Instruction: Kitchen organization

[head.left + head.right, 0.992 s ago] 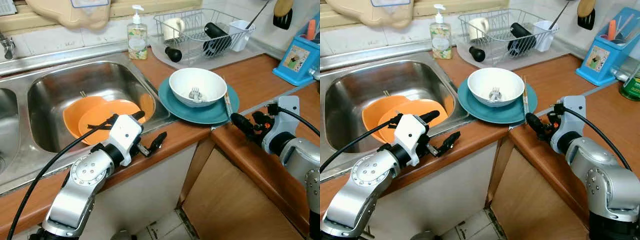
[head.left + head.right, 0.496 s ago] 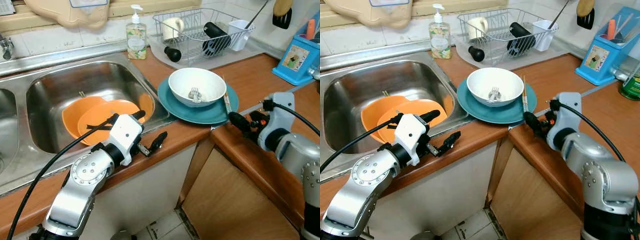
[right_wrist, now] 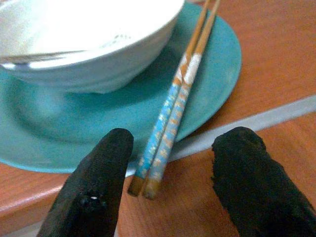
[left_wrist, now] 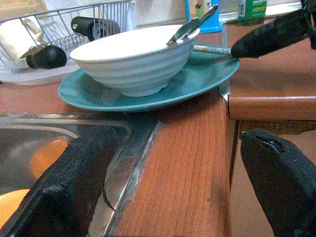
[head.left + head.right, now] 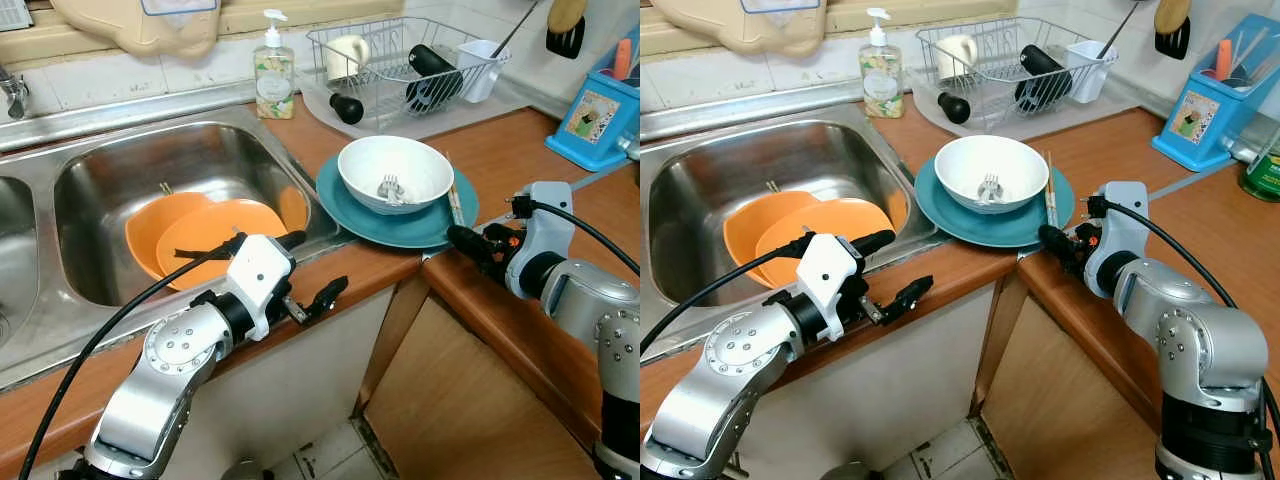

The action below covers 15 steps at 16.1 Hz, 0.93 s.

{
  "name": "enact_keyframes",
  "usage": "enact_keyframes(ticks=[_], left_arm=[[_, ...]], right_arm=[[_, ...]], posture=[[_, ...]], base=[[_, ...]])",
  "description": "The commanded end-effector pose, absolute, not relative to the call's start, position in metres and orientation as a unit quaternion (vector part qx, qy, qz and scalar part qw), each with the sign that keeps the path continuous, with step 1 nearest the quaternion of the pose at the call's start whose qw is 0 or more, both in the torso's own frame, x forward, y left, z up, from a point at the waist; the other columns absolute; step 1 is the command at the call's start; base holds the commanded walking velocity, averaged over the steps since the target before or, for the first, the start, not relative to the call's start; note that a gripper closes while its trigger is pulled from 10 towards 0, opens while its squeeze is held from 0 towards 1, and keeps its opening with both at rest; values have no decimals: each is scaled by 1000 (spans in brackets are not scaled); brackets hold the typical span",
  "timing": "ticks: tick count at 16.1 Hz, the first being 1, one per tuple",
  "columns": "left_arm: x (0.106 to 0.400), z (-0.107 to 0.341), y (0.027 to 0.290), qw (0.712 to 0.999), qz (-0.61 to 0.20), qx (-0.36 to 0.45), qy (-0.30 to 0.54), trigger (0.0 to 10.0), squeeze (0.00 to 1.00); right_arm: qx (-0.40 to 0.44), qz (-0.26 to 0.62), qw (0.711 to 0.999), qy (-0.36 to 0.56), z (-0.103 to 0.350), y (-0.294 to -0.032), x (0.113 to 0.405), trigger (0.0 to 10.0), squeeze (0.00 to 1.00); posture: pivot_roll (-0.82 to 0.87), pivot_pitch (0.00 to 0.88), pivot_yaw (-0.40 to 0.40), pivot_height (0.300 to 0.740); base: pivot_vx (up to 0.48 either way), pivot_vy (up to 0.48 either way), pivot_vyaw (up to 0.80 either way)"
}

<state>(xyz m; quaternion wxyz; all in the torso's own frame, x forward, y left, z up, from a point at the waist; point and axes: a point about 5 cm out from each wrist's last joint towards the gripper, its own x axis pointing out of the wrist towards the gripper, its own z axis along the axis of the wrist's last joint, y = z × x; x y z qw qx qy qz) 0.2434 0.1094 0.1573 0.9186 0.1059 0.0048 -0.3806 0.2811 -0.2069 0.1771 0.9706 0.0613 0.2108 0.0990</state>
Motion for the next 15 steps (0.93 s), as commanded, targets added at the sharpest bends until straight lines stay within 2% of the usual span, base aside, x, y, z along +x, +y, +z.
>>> enact_keyframes(ticks=[1, 2, 15], left_arm=[[241, 159, 108, 915, -387, 109, 4, 10000, 0], [241, 159, 108, 915, -388, 108, 5, 10000, 0], [244, 161, 109, 917, -384, 108, 4, 10000, 0]], right_arm=[[59, 87, 971, 215, 179, -212, 283, 1255, 0], [62, 88, 971, 215, 180, -212, 284, 0, 0], [88, 76, 971, 210, 183, -219, 288, 0, 0]], posture=[[-32, 0, 3, 740], [-32, 0, 3, 740], [-34, 0, 8, 740]], base=[[0, 0, 0], [0, 0, 0], [0, 0, 0]])
